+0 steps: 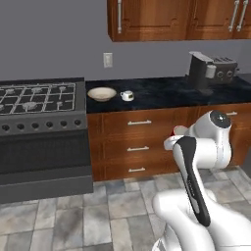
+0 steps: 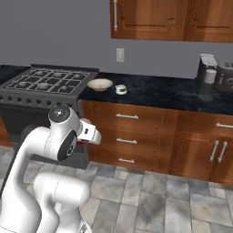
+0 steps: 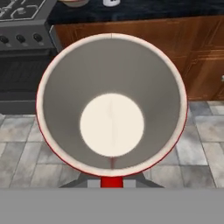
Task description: Clear the mugs and bowl far away from the sink.
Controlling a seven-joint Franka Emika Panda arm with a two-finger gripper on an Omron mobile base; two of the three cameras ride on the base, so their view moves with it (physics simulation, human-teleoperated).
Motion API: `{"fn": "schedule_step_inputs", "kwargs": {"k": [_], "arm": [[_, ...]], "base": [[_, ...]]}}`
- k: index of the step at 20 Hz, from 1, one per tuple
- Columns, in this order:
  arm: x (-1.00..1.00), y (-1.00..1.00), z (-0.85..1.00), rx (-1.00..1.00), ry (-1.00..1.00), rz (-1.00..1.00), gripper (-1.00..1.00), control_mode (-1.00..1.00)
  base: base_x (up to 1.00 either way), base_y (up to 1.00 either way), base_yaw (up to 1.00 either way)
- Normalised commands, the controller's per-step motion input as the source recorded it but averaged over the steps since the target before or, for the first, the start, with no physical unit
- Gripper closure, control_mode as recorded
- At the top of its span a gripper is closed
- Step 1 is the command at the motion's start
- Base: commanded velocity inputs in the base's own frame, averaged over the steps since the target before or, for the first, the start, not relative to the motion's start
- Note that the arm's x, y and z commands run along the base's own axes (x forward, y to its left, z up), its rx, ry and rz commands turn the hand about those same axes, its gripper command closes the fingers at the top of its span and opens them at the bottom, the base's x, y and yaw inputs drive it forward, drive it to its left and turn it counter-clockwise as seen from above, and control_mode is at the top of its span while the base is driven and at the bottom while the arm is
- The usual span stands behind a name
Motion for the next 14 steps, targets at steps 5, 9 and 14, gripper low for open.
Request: {"fn": "schedule_step_inputs", "kwargs": {"k": [5,9,14], "arm": [[0.00,0.00,0.00,0.00,0.00,0.00,1.00,1.00],[0.00,0.00,0.00,0.00,0.00,0.00,1.00,1.00],[0.00,0.00,0.00,0.00,0.00,0.00,1.00,1.00]], "base": [[0.48,-0.41,0.09],[0.82,-0.05,0.01],[0.89,0.00,0.00]]}}
